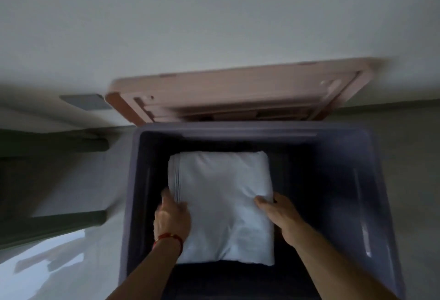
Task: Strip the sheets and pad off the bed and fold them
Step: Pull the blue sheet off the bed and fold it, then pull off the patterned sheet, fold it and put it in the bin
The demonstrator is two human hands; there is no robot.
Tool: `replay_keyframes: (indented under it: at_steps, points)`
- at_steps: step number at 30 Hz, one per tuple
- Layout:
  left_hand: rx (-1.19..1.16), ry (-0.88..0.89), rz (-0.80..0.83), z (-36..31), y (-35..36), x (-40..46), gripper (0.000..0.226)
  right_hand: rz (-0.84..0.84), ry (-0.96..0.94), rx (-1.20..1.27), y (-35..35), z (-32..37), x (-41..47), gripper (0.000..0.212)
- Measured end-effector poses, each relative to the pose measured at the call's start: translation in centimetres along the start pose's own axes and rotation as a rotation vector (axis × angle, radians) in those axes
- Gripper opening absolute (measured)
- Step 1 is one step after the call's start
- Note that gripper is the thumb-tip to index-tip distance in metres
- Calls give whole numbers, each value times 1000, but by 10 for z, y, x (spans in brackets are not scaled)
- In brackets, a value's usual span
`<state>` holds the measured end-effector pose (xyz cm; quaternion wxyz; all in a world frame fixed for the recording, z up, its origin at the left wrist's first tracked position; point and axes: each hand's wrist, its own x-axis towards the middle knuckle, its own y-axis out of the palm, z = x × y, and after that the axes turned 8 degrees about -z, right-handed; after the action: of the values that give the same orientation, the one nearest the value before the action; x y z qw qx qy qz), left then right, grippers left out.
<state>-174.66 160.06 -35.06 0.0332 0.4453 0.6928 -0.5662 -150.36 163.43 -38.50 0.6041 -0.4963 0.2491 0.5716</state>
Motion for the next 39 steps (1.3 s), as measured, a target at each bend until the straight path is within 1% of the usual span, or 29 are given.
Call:
replay_keyframes:
  at_steps: [2,3,4,6,8,9,10,11,12,13,14,15,16,18,20,23,24,26,27,28,30,31,33,36,38,39]
  points:
    - [29,37,7,16,33,22,58,-43,-97,-128,21,-26,39,38]
    - [60,72,6,31,53,33,67,-37,-163,-211,32,-42,59,47]
    - [114,108,12,43,69,41,76,-21,-226,-263,40,-58,73,51]
    - [187,166,29,59,79,48,85,-9,-314,-260,46,-74,83,53]
    - [213,252,27,79,81,49,91,-2,-357,-245,45,-87,84,61]
    - [244,331,-1,84,80,49,97,19,-378,-254,41,-87,83,68]
    - [346,463,-24,88,79,49,105,47,-409,-259,39,-85,81,78]
    - [478,616,-18,91,80,51,114,63,-451,-309,37,-82,78,93]
    - [604,740,18,91,80,53,126,58,-536,-448,37,-76,74,111]
    - [723,828,67,88,81,59,139,43,-633,-662,38,-69,69,128]
    - [833,877,103,81,80,66,151,24,-744,-879,38,-63,69,142]
    - [935,897,135,77,83,77,159,6,-829,-1048,40,-59,73,151]
    - [1019,900,163,74,86,86,163,13,-874,-1156,43,-56,80,156]
    - [1129,853,210,73,98,101,161,38,-852,-1222,54,-57,96,163]
    - [1182,774,222,74,112,109,155,-2,-785,-1212,72,-66,117,169]
    - [1254,715,188,72,129,106,145,-87,-734,-1189,88,-73,127,165]
    - [1287,712,174,69,128,102,139,-82,-746,-1221,88,-72,127,163]
    - [1295,677,172,59,122,89,120,1,-714,-1292,80,-64,118,157]
    - [1290,659,186,53,117,81,113,36,-702,-1298,75,-59,111,152]
    - [1281,644,204,44,108,68,109,62,-696,-1255,67,-53,100,142]
    - [1259,634,236,26,89,41,104,99,-674,-1103,55,-45,72,115]
    - [1228,636,251,12,74,22,100,95,-667,-1014,44,-40,48,103]
    - [1133,640,294,-16,44,-20,90,59,-674,-880,19,-31,-7,87]
    - [915,670,295,-67,-9,-90,80,15,-665,-772,-27,-18,-94,76]
    - [780,722,310,-108,-51,-138,76,-17,-633,-696,-66,-8,-157,67]
    - [735,772,307,-132,-74,-165,75,-33,-610,-628,-93,4,-195,59]
